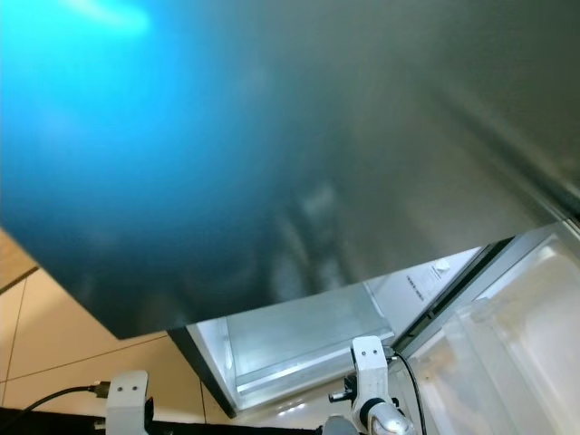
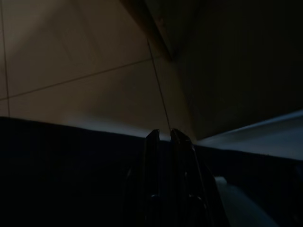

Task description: Restocking fridge

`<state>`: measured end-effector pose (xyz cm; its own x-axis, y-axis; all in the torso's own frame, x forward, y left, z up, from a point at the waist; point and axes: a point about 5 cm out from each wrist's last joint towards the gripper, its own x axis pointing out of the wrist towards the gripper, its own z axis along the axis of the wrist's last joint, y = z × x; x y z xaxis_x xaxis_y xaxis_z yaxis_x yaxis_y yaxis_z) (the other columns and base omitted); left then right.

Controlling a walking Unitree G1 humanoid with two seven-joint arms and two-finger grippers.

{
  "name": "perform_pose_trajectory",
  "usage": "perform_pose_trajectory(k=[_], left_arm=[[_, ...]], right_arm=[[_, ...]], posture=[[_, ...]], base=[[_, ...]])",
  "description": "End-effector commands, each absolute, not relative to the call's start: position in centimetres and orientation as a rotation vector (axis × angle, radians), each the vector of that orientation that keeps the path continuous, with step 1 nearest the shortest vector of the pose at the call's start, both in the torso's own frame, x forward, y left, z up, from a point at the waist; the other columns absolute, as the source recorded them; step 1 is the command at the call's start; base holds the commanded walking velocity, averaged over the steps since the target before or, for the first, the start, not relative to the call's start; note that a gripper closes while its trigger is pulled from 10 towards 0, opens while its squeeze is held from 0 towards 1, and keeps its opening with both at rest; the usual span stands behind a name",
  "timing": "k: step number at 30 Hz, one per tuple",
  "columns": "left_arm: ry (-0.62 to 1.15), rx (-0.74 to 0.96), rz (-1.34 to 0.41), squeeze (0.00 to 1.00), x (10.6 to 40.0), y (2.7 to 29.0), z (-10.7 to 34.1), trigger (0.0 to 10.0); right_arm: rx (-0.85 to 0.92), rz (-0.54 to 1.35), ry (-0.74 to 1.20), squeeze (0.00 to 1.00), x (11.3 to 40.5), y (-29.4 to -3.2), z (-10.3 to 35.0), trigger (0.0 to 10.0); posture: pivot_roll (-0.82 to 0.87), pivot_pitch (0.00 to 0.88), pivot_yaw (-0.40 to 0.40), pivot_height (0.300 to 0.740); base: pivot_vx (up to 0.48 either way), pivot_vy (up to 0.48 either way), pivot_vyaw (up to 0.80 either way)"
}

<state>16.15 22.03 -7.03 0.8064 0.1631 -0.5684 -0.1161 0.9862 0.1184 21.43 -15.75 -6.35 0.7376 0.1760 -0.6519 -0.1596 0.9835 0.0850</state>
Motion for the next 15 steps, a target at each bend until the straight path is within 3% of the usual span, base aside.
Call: perform_pose_trajectory(k=[1, 15], left_arm=[[0.633, 0.082, 0.143, 0.0, 15.44, 21.83, -7.37, 10.0], [0.639, 0.077, 0.153, 0.0, 15.45, 22.03, -7.38, 10.0]], right_arm=[[0.026, 0.146, 0.734, 0.0, 20.85, -16.38, -6.66, 10.0], [0.035, 0.166, 0.71, 0.0, 21.0, -16.44, -6.46, 10.0]], posture=[[-0.05, 0.067, -0.035, 0.719], [-0.05, 0.061, -0.038, 0.719]], base=[[0.0, 0.0, 0.0], [0.0, 0.0, 0.0]])
